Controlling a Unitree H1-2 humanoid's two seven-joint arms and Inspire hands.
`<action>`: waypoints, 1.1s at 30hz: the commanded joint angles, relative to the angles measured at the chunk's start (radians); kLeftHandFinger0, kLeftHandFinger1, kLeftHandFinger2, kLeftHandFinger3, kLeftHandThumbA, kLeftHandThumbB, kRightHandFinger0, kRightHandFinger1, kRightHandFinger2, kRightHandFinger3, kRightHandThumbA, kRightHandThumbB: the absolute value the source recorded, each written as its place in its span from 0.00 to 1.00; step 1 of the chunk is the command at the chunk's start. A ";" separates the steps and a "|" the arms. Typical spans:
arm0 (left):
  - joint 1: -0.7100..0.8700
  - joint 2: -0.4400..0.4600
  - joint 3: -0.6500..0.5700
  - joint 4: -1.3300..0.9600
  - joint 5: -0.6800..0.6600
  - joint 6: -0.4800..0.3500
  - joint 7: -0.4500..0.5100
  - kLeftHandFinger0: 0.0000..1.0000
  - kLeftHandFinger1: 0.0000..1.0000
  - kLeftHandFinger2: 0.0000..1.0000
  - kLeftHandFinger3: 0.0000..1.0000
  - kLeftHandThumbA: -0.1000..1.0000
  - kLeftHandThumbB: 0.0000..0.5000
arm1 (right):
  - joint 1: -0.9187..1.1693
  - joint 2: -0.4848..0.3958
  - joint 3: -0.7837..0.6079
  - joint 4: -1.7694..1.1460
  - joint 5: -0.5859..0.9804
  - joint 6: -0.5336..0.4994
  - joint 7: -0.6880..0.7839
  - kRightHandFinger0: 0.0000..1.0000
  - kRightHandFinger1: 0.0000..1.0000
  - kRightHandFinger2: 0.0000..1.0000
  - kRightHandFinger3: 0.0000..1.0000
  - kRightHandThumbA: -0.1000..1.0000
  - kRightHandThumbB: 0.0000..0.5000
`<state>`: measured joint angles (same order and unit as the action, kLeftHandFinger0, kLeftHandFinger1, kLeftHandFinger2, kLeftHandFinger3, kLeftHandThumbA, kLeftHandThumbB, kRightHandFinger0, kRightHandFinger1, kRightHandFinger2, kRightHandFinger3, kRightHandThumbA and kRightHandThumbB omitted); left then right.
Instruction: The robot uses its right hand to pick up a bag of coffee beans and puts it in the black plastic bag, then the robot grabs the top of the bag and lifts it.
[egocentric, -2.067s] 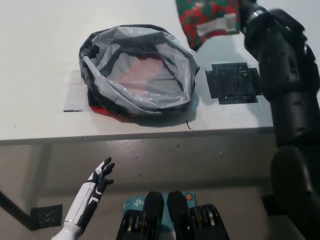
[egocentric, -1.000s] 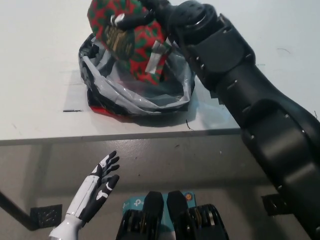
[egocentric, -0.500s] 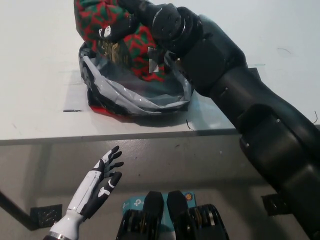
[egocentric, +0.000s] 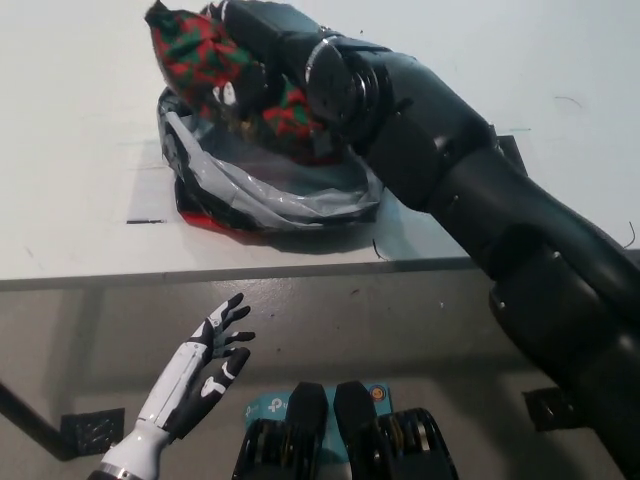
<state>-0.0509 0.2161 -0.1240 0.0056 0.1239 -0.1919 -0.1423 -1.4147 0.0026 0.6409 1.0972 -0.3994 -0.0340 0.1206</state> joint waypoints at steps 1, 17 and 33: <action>-0.008 0.014 -0.004 -0.035 0.007 -0.012 -0.017 0.75 0.81 0.97 1.00 0.93 0.29 | -0.061 -0.038 0.028 -0.009 -0.125 -0.119 -0.141 0.00 0.30 0.76 0.63 0.00 0.27; -0.013 0.009 -0.002 -0.030 0.010 -0.017 -0.013 0.73 0.79 0.94 1.00 0.93 0.29 | -0.031 -0.036 0.060 0.076 -0.230 -0.195 -0.264 0.00 0.45 0.91 0.83 0.00 0.34; -0.027 0.010 -0.016 -0.033 0.008 -0.009 -0.027 0.73 0.79 0.95 1.00 0.91 0.25 | -0.023 -0.006 -0.001 0.086 -0.220 -0.196 -0.242 0.00 0.32 0.74 0.56 0.00 0.34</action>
<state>-0.0575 0.2159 -0.1340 0.0032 0.1366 -0.1874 -0.1461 -1.3547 -0.0123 0.6764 1.1928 -0.6195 -0.2120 -0.0830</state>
